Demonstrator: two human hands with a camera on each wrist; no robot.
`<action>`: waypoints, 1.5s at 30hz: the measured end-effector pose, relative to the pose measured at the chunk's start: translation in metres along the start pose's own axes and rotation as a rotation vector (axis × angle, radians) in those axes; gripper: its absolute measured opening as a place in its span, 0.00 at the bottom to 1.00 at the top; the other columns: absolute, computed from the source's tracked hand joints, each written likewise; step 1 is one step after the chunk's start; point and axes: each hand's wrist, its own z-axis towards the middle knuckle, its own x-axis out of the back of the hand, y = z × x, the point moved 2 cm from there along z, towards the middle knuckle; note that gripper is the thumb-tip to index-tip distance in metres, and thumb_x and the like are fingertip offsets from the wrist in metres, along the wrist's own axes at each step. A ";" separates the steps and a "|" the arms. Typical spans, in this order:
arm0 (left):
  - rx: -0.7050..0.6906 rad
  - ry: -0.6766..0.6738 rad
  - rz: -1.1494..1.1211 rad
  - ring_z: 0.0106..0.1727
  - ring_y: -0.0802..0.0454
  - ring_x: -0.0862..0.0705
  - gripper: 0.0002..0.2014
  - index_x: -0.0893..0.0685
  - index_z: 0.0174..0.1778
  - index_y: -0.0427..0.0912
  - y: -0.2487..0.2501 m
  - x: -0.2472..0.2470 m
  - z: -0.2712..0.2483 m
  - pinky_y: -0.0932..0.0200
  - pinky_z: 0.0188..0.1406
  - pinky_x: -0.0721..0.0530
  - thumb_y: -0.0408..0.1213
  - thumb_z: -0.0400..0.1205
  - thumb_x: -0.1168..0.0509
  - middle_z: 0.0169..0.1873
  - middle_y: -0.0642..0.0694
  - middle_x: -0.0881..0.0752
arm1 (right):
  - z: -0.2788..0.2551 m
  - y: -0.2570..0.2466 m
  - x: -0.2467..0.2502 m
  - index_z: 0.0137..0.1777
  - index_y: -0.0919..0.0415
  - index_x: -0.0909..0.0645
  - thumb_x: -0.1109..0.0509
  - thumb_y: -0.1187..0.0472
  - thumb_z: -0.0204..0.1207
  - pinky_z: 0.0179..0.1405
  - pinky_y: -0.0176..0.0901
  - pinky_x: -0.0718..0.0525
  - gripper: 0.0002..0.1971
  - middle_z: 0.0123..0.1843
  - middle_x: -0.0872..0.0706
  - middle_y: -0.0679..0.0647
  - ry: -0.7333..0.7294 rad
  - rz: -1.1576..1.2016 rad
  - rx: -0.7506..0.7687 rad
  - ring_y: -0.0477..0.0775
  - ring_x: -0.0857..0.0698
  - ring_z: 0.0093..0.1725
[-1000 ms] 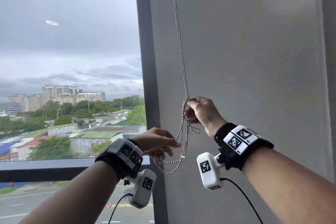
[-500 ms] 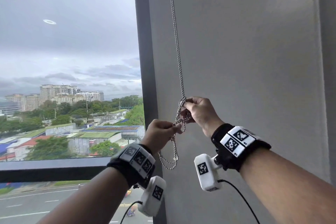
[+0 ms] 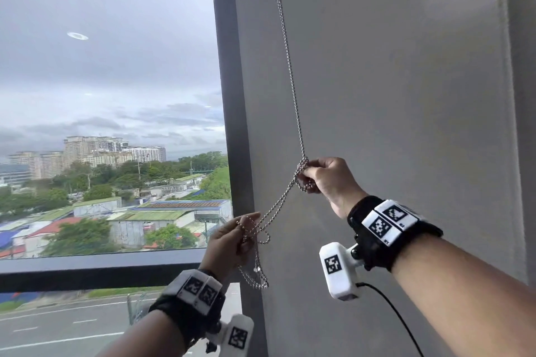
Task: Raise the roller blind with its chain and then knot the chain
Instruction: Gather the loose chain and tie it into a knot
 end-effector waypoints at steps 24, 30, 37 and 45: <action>0.095 -0.171 0.163 0.20 0.49 0.22 0.11 0.14 0.49 0.33 0.015 -0.040 0.005 0.63 0.24 0.24 0.37 0.78 0.33 0.22 0.47 0.25 | -0.009 0.000 -0.017 0.34 0.62 0.16 0.32 0.57 0.83 0.26 0.44 0.18 0.15 0.34 0.16 0.58 -0.082 0.003 0.046 0.52 0.21 0.28; -0.033 -0.134 0.065 0.16 0.54 0.26 0.12 0.16 0.48 0.26 0.034 -0.057 0.018 0.63 0.18 0.23 0.34 0.79 0.33 0.21 0.46 0.27 | -0.011 0.003 -0.022 0.34 0.61 0.15 0.32 0.55 0.82 0.27 0.40 0.18 0.16 0.33 0.13 0.53 -0.099 -0.050 0.075 0.51 0.17 0.30; -0.079 -0.134 0.138 0.15 0.59 0.37 0.10 0.14 0.39 0.31 0.024 -0.058 0.019 0.66 0.16 0.34 0.34 0.81 0.36 0.18 0.50 0.29 | -0.022 0.018 -0.020 0.39 0.63 0.15 0.32 0.59 0.83 0.26 0.34 0.21 0.13 0.32 0.13 0.53 -0.139 -0.070 0.069 0.47 0.16 0.29; -0.101 -0.160 0.147 0.15 0.57 0.34 0.12 0.15 0.35 0.33 0.006 -0.057 0.007 0.64 0.16 0.31 0.32 0.82 0.38 0.19 0.46 0.29 | -0.031 0.010 -0.021 0.47 0.67 0.12 0.35 0.56 0.84 0.30 0.35 0.22 0.16 0.42 0.07 0.62 -0.234 -0.164 0.038 0.49 0.14 0.35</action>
